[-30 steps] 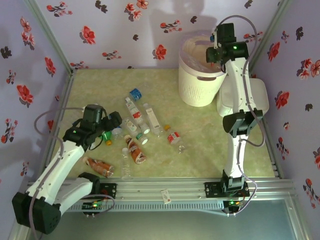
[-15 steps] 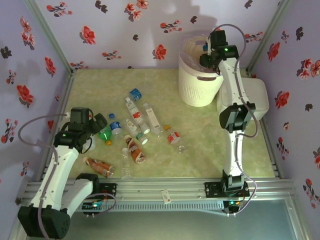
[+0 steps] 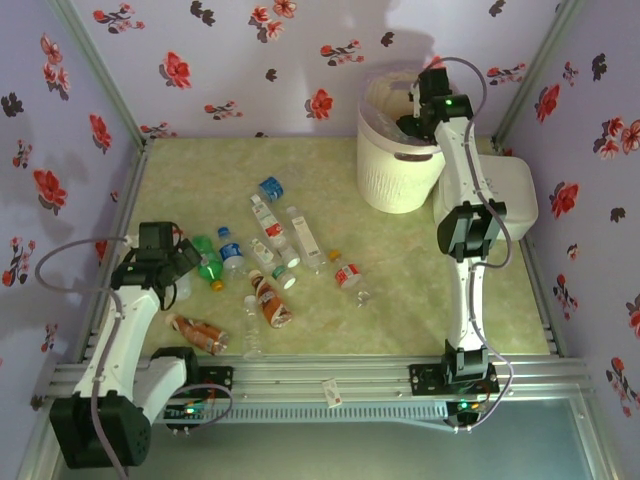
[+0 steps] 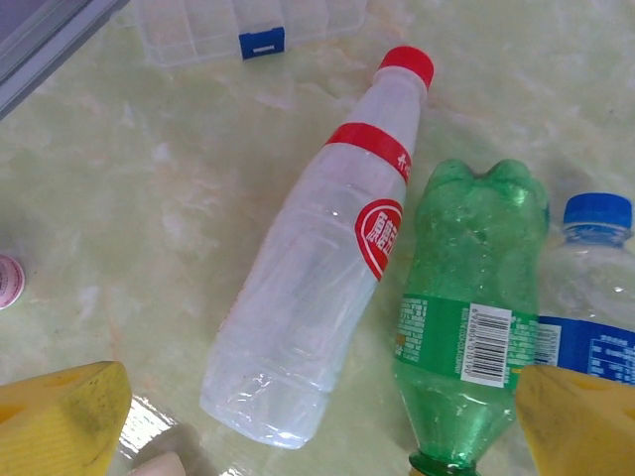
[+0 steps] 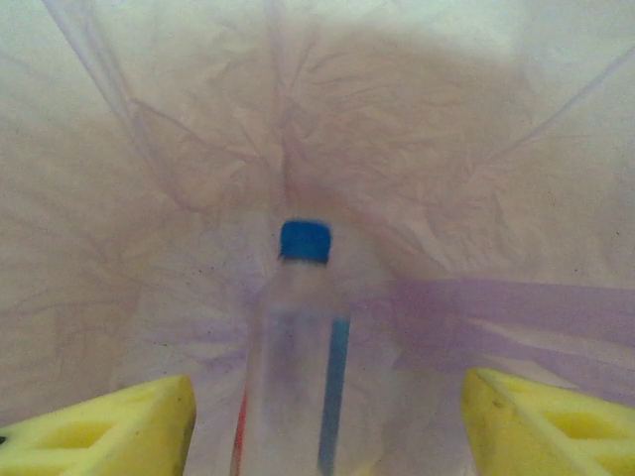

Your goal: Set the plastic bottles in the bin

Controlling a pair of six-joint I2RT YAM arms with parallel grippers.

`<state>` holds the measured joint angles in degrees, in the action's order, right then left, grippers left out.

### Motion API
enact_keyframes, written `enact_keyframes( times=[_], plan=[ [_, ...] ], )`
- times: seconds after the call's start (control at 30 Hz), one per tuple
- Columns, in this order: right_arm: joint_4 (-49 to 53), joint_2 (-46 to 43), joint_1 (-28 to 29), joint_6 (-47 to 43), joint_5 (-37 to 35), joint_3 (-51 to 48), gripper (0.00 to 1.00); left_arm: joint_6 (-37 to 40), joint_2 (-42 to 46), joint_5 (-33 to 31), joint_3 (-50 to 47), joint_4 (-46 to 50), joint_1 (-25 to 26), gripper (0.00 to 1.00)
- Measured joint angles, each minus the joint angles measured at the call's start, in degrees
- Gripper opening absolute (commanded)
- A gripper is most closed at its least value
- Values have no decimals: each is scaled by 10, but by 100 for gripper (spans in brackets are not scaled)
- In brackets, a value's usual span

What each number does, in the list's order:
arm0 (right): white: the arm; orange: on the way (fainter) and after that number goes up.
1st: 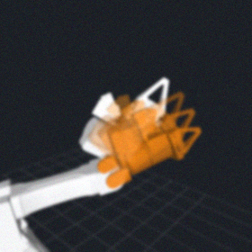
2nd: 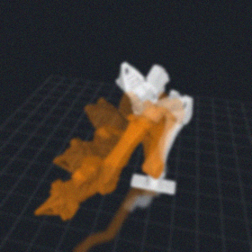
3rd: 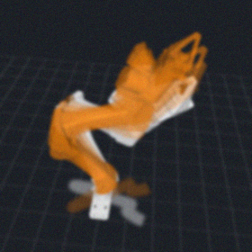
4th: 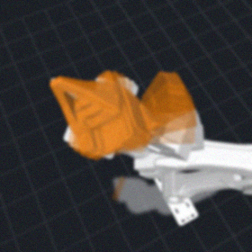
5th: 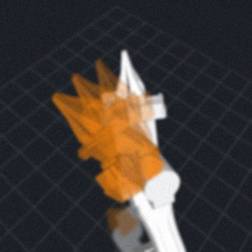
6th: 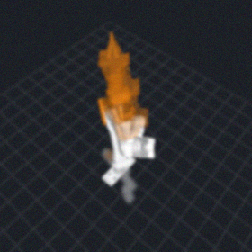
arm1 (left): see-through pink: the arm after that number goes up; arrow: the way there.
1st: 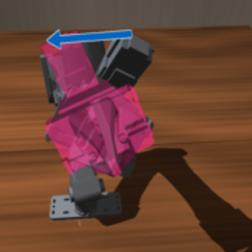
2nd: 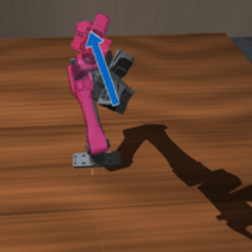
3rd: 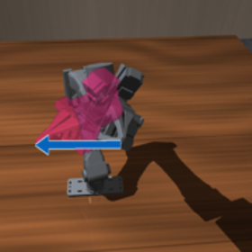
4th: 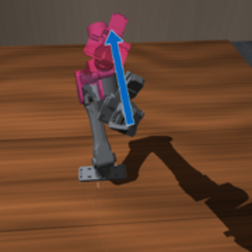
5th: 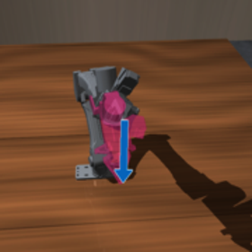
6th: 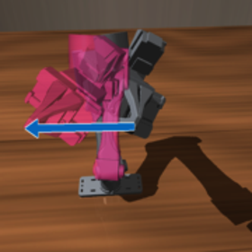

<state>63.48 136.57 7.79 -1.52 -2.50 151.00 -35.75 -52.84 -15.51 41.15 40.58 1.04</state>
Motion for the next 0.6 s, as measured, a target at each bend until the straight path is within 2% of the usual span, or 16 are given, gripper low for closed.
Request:
enact_keyframes(
  times=[0.37, 0.6],
  plan=[
    [0, -9, 0, -5, 2, 2, 82, 15, -46, -17, -25, -47, -2, 100],
    [4, -106, 5, -5, 13, 1, 82, 5, -74, -24, -42, -72, -10, 94]
  ],
)
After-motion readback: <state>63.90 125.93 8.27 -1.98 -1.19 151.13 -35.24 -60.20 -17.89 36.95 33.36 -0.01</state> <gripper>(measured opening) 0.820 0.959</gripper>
